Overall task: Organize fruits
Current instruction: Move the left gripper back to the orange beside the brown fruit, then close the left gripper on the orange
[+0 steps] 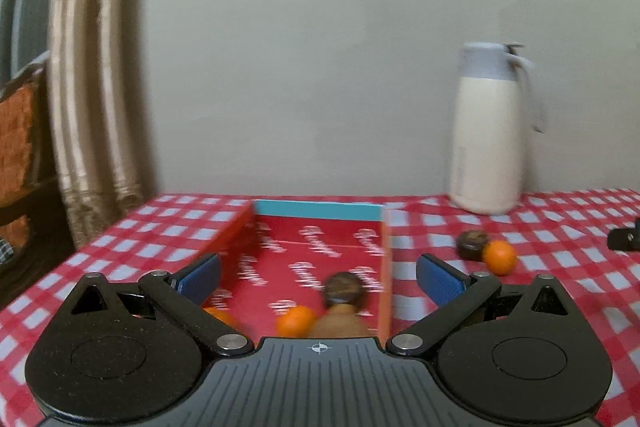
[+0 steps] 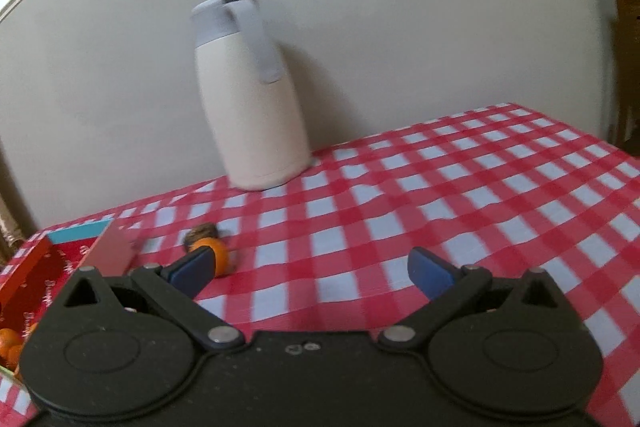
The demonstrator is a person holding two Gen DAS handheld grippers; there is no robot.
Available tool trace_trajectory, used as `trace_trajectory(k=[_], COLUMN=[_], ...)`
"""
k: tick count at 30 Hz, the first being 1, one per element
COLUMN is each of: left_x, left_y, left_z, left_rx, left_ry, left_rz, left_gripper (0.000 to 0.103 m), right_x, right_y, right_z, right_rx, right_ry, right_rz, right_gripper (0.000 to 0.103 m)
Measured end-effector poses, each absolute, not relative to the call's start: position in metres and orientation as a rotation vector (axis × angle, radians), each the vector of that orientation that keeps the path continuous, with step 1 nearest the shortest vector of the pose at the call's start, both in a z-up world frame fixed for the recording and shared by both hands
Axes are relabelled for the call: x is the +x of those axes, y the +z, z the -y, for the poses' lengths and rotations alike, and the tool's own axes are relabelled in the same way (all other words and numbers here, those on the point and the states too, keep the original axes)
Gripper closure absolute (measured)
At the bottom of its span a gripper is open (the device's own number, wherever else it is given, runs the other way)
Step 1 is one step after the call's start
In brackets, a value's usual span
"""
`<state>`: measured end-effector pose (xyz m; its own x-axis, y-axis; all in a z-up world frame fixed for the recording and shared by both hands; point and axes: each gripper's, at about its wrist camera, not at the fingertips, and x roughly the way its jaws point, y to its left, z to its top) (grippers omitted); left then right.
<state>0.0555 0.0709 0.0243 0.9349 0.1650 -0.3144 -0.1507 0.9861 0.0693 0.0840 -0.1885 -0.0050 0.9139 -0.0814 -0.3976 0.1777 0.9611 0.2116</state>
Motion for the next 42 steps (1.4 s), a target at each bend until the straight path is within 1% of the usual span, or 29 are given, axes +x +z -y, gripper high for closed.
trace_trajectory(k=[11, 24, 25, 26, 27, 34, 35, 37, 38, 39, 42], left_x=[0.089, 0.146, 0.151, 0.155, 0.16, 0.19, 0.193, 0.198, 0.2, 0.202, 0.207], left_y=[0.016, -0.005, -0.007, -0.008, -0.01, -0.024, -0.025, -0.026, -0.028, -0.028, -0.031], left_z=[-0.004, 0.067, 0.072, 0.074, 0.078, 0.087, 0.086, 0.084, 0.084, 0.083, 0.082], left_rx=[0.031, 0.101, 0.101, 0.099, 0.094, 0.07, 0.058, 0.042, 0.037, 0.03, 0.015], left_ry=[0.058, -0.023, -0.024, -0.026, -0.029, -0.002, -0.003, -0.002, -0.003, -0.003, -0.004], left_rz=[-0.347, -0.407, -0.412, -0.419, -0.428, -0.496, -0.505, -0.525, -0.535, -0.543, -0.563], left_gripper=[0.001, 0.002, 0.003, 0.008, 0.011, 0.021, 0.027, 0.032, 0.038, 0.041, 0.041], right_x=[0.072, 0.093, 0.095, 0.098, 0.1, 0.111, 0.113, 0.116, 0.118, 0.12, 0.124], right_y=[-0.008, -0.012, -0.012, -0.012, -0.012, -0.012, -0.013, -0.014, -0.014, -0.014, -0.016], right_z=[0.236, 0.289, 0.29, 0.292, 0.294, 0.306, 0.308, 0.31, 0.311, 0.311, 0.31], right_rx=[0.174, 0.19, 0.189, 0.188, 0.187, 0.2, 0.206, 0.217, 0.22, 0.218, 0.209], right_ry=[-0.253, -0.35, -0.35, -0.351, -0.352, -0.362, -0.365, -0.366, -0.364, -0.362, -0.359], right_rz=[-0.358, -0.344, -0.343, -0.343, -0.343, -0.345, -0.346, -0.351, -0.353, -0.355, -0.363], right_gripper=[0.0, 0.0, 0.0, 0.0, 0.0, 0.0, 0.0, 0.0, 0.0, 0.0, 0.0])
